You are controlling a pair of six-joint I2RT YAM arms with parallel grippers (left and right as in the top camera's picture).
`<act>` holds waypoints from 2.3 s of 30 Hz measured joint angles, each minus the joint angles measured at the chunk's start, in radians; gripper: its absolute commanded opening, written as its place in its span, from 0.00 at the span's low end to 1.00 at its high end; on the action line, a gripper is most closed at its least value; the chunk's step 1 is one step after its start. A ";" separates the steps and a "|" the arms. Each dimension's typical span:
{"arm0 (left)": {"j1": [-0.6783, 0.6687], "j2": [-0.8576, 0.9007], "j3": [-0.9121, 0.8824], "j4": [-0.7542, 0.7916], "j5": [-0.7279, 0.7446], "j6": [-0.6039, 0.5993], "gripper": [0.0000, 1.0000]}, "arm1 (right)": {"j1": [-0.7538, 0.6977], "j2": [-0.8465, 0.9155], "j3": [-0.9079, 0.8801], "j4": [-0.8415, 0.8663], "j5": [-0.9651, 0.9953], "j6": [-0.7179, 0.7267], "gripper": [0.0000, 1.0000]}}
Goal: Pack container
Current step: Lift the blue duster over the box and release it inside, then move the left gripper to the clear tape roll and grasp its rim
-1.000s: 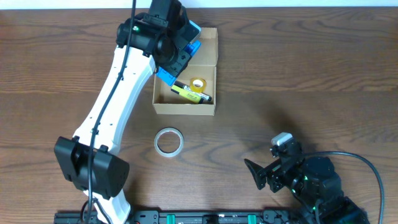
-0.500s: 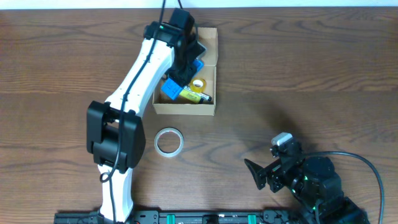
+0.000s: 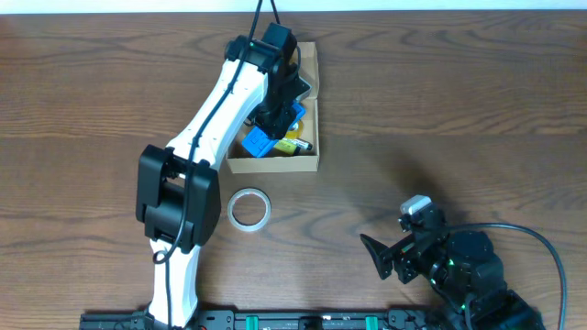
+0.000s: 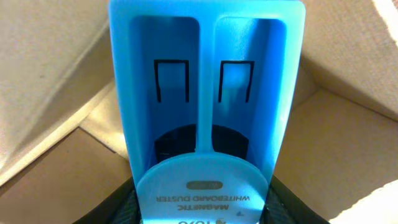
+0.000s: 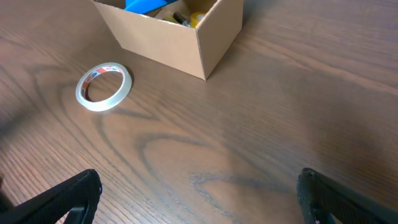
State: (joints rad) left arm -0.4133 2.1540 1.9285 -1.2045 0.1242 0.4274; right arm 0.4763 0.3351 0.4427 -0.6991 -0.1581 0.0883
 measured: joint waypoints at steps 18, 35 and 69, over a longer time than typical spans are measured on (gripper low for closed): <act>0.000 0.002 0.000 0.074 -0.085 -0.030 0.95 | 0.000 0.000 0.000 0.000 0.000 0.000 0.99; 0.143 -0.375 0.001 -0.229 -0.022 -0.197 0.96 | 0.000 0.000 0.000 0.000 0.000 0.000 0.99; 0.129 -0.783 -0.951 0.177 0.090 -0.697 0.96 | 0.000 0.000 0.000 0.000 0.000 0.000 0.99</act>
State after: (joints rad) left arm -0.2844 1.3708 0.9779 -1.0279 0.2142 -0.2695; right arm 0.4763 0.3355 0.4423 -0.6987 -0.1581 0.0887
